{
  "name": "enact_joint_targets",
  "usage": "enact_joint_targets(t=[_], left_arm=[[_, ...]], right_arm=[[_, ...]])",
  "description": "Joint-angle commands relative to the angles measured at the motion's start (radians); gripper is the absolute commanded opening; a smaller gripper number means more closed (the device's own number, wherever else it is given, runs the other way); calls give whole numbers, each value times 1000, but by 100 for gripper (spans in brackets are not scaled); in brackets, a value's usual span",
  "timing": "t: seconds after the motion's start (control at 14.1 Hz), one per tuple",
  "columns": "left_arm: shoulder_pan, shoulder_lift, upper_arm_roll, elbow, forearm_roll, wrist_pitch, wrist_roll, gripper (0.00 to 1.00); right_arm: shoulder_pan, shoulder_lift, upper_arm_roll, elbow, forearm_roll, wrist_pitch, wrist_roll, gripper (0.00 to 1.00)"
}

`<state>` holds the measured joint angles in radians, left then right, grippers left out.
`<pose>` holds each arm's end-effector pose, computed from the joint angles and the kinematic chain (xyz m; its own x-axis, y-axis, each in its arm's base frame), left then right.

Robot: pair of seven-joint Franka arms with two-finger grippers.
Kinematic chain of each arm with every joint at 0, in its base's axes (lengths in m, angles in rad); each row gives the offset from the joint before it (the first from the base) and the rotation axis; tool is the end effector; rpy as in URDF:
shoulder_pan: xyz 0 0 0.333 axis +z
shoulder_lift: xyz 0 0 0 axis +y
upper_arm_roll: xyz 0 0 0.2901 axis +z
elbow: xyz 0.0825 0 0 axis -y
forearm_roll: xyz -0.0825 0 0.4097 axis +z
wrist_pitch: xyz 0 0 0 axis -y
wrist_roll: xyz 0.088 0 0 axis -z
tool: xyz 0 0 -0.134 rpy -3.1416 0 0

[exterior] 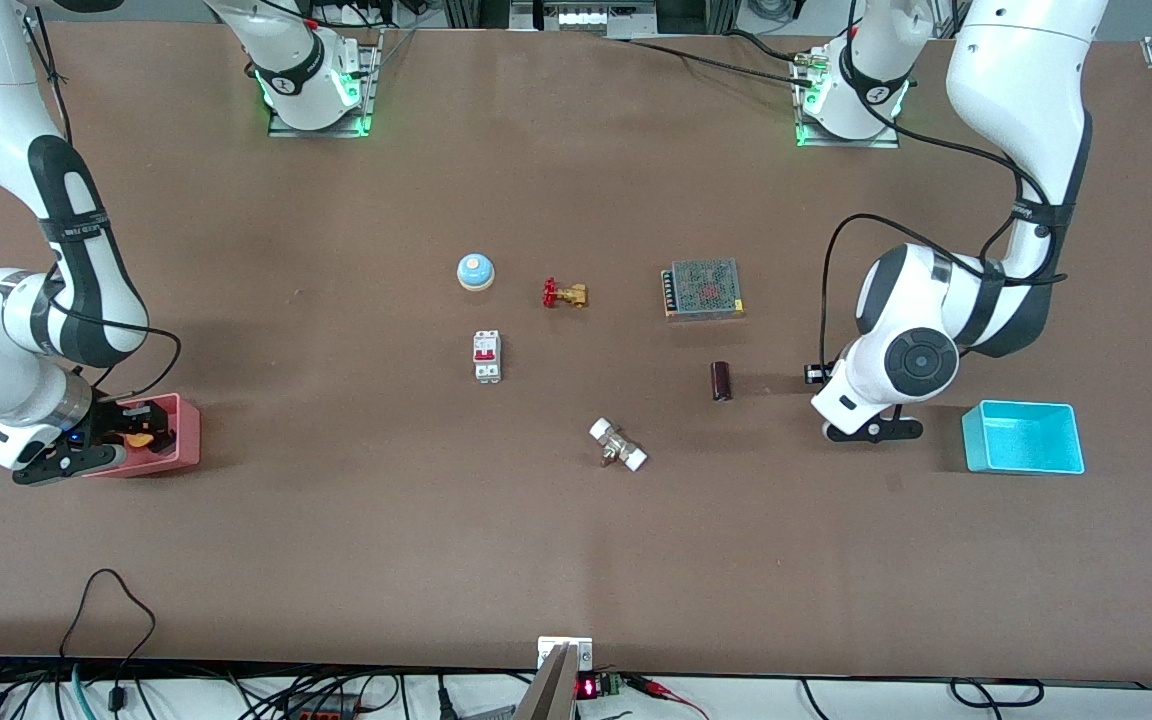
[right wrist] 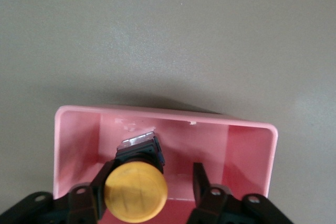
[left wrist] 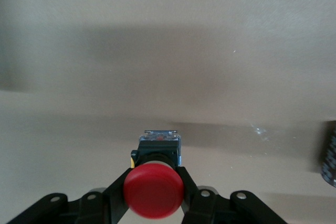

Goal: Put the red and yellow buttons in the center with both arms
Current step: 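Carry the red button toward the table center with the left gripper and release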

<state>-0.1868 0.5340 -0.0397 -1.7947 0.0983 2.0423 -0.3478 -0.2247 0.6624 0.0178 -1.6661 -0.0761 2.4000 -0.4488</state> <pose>0.6057 -0.1315 0.1660 0.9651 0.0828 -0.2484 0.0476 -0.9884 -0.1445 0.6798 -0.1454 0.1621 0.9563 0.2891 0.0444 0.2857 -0.9557 0.0706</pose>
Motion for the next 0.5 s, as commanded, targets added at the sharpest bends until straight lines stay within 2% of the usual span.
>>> enact_joint_targets(t=[0.0, 0.14, 0.21, 0.35, 0.43], left_arm=[[0, -60, 0, -124, 8, 108, -34, 25], [4, -71, 0, -170, 8, 166, -37, 27], [4, -71, 0, -169, 8, 165, -39, 37], [9, -72, 0, -163, 8, 164, -39, 99], [10, -74, 0, -155, 8, 159, -37, 100]], right_arm=[[-13, 2, 14, -4, -10, 13, -14, 48], [-11, 3, 13, -4, -10, 13, -16, 48], [-11, 2, 14, -4, -10, 13, -18, 48], [-11, 3, 13, -4, -10, 13, -19, 47], [-11, 3, 13, -4, -10, 13, -19, 47]])
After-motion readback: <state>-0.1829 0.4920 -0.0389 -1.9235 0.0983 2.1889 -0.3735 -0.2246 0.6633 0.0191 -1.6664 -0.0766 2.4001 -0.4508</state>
